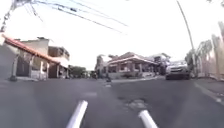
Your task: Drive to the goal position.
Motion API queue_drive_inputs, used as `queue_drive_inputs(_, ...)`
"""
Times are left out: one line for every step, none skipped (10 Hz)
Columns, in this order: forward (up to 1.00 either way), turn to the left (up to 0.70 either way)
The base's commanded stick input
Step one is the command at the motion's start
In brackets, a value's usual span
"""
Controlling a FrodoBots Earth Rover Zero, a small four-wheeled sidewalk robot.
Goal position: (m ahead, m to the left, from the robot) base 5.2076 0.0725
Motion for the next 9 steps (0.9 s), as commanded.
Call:
queue_drive_inputs(0.85, 0.0)
queue_drive_inputs(0.85, 0.0)
queue_drive_inputs(0.85, 0.0)
queue_drive_inputs(0.85, 0.0)
queue_drive_inputs(0.85, 0.0)
queue_drive_inputs(0.85, 0.0)
queue_drive_inputs(0.85, 0.0)
queue_drive_inputs(0.85, 0.0)
queue_drive_inputs(0.85, 0.0)
